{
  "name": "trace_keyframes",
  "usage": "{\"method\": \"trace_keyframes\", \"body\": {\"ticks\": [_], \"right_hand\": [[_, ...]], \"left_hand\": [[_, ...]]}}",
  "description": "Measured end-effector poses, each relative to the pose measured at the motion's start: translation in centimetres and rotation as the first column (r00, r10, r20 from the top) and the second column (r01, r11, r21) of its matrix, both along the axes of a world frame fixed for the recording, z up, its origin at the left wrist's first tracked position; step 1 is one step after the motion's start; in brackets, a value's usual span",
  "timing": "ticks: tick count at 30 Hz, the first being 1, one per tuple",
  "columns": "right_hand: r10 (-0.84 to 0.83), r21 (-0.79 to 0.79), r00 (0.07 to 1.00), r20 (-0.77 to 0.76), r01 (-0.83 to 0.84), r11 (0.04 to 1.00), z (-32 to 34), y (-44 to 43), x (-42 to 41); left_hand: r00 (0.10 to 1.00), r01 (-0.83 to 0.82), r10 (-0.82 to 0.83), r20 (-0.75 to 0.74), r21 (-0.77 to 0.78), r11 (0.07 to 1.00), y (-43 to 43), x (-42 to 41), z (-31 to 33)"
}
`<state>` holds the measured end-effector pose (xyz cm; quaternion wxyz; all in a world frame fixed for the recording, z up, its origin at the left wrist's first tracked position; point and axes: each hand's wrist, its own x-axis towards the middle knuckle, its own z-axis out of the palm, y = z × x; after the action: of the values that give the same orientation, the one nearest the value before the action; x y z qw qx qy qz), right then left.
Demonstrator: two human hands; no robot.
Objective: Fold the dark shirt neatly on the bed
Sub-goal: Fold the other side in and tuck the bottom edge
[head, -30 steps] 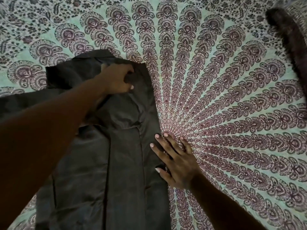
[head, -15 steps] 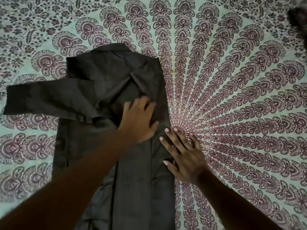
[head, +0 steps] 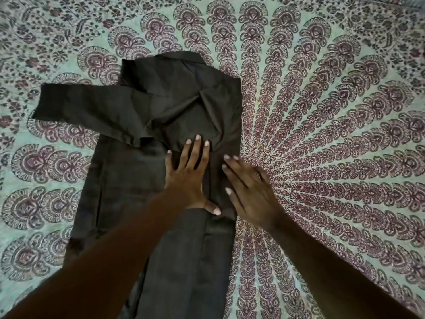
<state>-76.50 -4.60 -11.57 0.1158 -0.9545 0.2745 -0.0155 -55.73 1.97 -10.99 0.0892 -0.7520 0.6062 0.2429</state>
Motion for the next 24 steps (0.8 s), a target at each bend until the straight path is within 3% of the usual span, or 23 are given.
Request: {"method": "trace_keyframes", "body": {"ticks": [3, 13, 17, 20, 24], "right_hand": [[0.104, -0.009, 0.988, -0.113, -0.106, 0.994, -0.6, -4.8, 3.4], [0.011, 0.025, 0.933, -0.36, -0.002, 1.0, 0.4, -18.7, 9.3], [-0.098, -0.001, 0.96, -0.262, 0.101, 0.995, 1.3, -18.4, 9.6], [-0.043, -0.068, 0.985, -0.167, 0.031, 0.997, 0.6, -14.3, 7.7], [0.026, -0.089, 0.974, -0.227, -0.048, 0.995, -1.7, -11.7, 5.5]], "left_hand": [[1.0, -0.001, 0.001, 0.02, 0.013, 1.0, 0.0, 0.0, 0.0], [0.999, -0.046, 0.045, 0.018, 0.046, 0.998, -0.4, -0.6, 0.3], [0.999, -0.054, 0.054, -0.001, 0.048, 0.997, -0.5, -0.5, 0.2], [0.998, -0.06, 0.06, 0.011, 0.052, 0.997, -0.5, -0.6, 0.5], [0.997, -0.069, 0.068, 0.025, 0.05, 0.996, -0.4, -0.7, 0.3]]}}
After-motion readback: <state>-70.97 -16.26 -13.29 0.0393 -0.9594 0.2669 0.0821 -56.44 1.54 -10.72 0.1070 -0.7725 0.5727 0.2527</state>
